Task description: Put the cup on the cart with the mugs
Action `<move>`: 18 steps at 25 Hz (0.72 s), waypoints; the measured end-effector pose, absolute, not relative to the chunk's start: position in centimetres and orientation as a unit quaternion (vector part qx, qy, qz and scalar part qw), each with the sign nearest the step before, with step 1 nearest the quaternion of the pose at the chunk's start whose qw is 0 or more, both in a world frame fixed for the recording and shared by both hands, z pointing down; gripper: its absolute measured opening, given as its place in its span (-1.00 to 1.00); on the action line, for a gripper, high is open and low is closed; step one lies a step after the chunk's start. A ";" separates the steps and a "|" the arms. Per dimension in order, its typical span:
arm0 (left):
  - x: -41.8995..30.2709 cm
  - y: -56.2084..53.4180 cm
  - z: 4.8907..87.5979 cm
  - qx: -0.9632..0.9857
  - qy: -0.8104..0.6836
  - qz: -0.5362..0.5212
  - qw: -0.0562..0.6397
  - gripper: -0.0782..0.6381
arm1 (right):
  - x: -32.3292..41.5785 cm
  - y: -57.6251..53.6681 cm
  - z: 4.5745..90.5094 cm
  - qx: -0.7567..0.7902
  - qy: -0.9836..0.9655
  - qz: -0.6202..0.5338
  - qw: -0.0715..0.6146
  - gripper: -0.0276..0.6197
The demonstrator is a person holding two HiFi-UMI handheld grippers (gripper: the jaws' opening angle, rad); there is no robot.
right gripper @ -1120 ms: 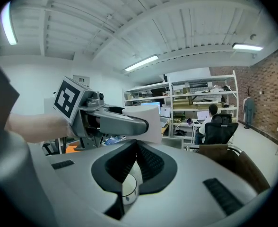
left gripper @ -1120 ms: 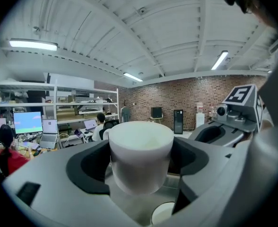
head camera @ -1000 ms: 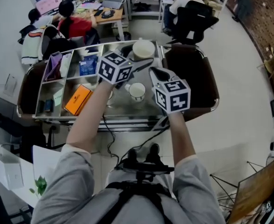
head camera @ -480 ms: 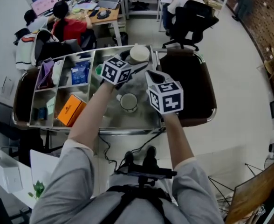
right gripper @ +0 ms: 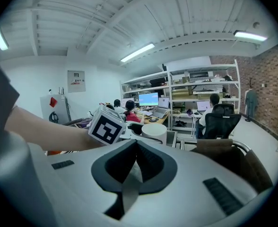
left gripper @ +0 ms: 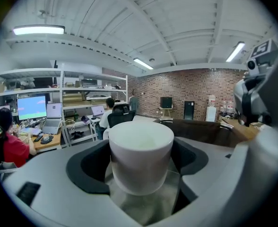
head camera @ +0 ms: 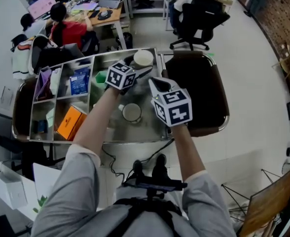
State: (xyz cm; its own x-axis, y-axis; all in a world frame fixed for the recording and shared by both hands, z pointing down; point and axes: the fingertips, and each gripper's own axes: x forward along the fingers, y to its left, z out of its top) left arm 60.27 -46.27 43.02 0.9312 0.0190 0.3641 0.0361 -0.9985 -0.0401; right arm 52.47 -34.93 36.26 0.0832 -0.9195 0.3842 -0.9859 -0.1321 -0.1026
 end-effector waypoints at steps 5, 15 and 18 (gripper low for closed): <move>61.0 -46.2 44.1 -0.981 -0.017 -0.191 0.018 0.36 | 52.8 -34.7 36.4 0.730 -0.652 0.182 0.091 -0.90; 61.9 -46.5 46.6 -0.976 -0.012 -0.217 0.007 0.36 | 53.0 -34.3 36.5 0.728 -0.654 0.186 0.091 -0.90; 61.9 -46.2 47.5 -0.973 -0.018 -0.228 0.006 0.36 | 53.0 -34.1 36.5 0.728 -0.654 0.186 0.091 -0.90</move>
